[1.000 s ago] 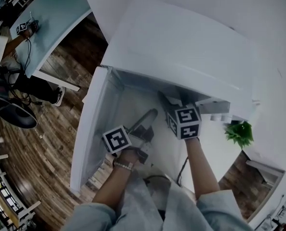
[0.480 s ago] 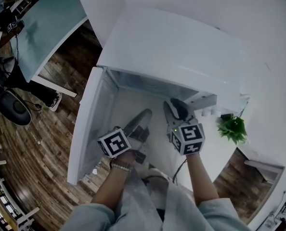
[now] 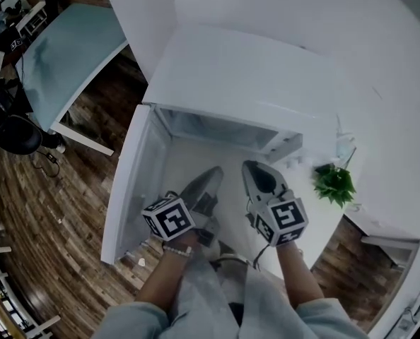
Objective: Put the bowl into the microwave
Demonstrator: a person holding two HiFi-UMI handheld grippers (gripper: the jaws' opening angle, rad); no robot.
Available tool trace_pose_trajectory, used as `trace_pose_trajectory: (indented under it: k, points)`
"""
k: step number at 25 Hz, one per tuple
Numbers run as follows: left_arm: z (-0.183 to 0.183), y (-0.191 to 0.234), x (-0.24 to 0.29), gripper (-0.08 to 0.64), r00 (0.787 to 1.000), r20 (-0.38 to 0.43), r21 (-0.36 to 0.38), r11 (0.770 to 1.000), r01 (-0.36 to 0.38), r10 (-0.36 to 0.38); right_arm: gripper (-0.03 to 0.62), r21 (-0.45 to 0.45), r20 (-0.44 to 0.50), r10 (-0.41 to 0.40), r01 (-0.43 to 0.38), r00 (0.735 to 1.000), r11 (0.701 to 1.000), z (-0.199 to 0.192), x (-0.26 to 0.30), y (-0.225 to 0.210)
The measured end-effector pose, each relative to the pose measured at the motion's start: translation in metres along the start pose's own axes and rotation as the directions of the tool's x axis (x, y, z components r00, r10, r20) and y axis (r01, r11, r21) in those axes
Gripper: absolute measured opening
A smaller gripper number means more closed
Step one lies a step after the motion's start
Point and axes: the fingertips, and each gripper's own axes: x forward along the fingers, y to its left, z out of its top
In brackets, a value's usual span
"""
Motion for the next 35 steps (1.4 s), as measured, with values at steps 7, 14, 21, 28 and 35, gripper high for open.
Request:
trace_pose_trajectory:
  k: [7, 14, 21, 28, 35]
  points:
    - [0.008, -0.036, -0.011, 0.0, 0.999, -0.018, 0.172, 0.985, 0.033, -0.03, 0.002, -0.021, 0.046, 0.03, -0.029, 0.998, 0.999, 0.015, -0.026, 0.014]
    - [0.012, -0.066, -0.024, -0.002, 0.997, -0.034, 0.298, 0.952, 0.071, -0.064, 0.002, -0.015, 0.063, 0.053, -0.052, 0.997, 0.999, 0.022, -0.049, 0.026]
    - [0.013, -0.083, -0.042, -0.002, 0.995, -0.031, 0.361, 0.927, 0.1, -0.095, 0.002, -0.039, 0.109, 0.061, -0.057, 0.992, 0.998, 0.029, -0.065, 0.033]
    - [0.009, -0.097, -0.053, -0.002, 0.995, -0.047, 0.434, 0.896, 0.098, -0.086, 0.002, -0.038, 0.124, 0.068, -0.064, 0.99, 0.997, 0.032, -0.076, 0.039]
    - [0.0, -0.103, -0.051, -0.002, 0.993, -0.071, 0.461, 0.879, 0.12, -0.098, 0.002, -0.002, 0.133, 0.062, -0.062, 0.989, 0.998, 0.037, -0.08, 0.042]
